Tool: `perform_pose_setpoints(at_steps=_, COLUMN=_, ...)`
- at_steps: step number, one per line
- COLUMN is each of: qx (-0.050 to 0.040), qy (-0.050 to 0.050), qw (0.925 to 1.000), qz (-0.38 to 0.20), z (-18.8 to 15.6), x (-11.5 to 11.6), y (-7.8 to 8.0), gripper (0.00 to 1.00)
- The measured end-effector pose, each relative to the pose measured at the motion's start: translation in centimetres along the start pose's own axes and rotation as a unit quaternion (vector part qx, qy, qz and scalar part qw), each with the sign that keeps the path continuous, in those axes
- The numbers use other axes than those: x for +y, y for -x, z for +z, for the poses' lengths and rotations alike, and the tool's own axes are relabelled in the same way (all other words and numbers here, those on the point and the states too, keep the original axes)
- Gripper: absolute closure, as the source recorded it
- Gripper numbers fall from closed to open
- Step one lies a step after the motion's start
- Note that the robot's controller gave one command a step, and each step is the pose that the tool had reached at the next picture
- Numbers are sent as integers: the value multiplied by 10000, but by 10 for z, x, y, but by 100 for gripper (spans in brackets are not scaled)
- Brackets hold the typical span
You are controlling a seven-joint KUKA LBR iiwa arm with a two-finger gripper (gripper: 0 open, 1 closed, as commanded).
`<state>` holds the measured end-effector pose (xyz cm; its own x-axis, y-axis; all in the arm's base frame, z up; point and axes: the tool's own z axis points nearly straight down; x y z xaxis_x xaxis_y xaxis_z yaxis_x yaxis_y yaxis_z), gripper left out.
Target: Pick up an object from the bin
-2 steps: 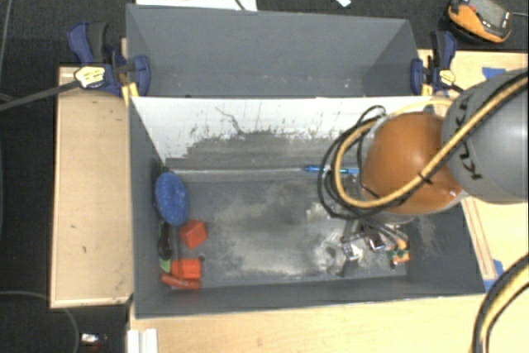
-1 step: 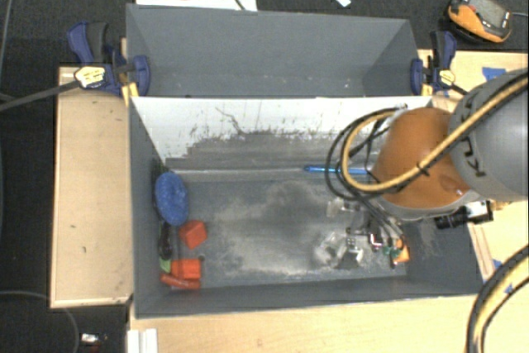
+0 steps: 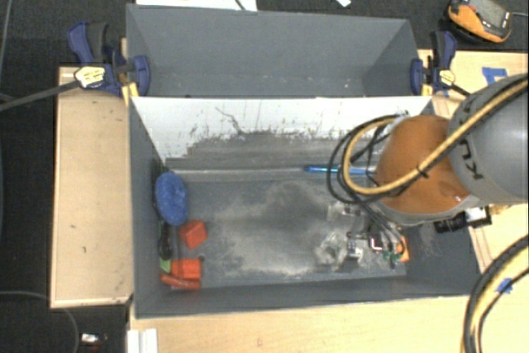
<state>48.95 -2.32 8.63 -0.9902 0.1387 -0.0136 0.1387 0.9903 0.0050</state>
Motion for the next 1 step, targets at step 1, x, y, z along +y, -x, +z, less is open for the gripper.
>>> perform_pose_setpoints(at_steps=1, qx=22, qy=-7, qw=9871, qz=1600, z=15, x=-11, y=-1, gripper=100)
